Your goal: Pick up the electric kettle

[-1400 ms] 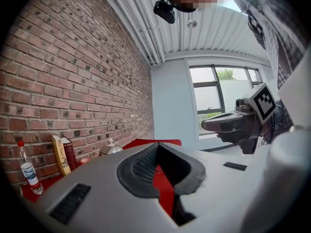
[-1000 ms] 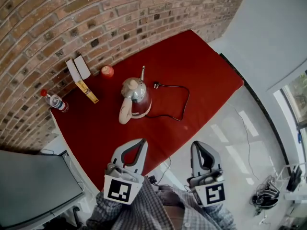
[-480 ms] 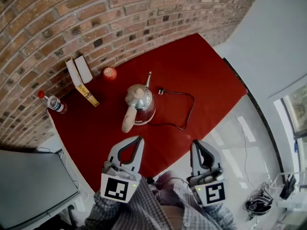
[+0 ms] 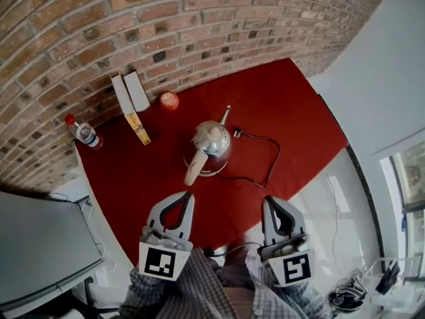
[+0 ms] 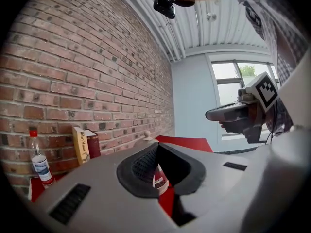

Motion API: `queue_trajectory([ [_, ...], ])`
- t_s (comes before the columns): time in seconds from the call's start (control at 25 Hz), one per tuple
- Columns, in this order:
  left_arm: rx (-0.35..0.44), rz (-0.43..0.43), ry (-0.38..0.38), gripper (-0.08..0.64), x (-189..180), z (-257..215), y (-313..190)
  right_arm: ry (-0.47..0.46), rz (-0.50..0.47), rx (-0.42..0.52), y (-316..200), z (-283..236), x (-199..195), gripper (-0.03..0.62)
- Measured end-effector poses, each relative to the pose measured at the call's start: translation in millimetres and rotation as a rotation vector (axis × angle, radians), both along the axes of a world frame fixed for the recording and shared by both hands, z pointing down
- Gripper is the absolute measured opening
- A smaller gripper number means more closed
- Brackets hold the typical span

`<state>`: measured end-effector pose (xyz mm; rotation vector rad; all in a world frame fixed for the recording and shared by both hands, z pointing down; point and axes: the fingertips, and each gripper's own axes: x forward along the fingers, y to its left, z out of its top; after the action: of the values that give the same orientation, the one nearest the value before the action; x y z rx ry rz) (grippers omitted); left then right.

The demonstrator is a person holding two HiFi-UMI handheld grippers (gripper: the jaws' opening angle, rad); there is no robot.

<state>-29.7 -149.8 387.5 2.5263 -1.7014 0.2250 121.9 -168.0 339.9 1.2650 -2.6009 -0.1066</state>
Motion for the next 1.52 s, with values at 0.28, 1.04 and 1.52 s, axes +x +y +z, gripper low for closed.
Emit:
queue_trajectory([
  [0.28,-0.053,-0.057,0.038,0.009,-14.4,30.0,1.3,0.007,-0.046,-0.014,-13.2,-2.8,-19.7,0.006],
  [1.04,-0.226,-0.129,0.071,0.237,-16.2,136.1,-27.6,0.026,-0.233,-0.089,-43.9,34.5,-38.5,0.006],
  [1.52,-0.276,-0.263,0.188,0.244,-14.8,157.4,-57.3,0.034,-0.267,-0.138,-67.2,51.8,-35.7,0.006],
])
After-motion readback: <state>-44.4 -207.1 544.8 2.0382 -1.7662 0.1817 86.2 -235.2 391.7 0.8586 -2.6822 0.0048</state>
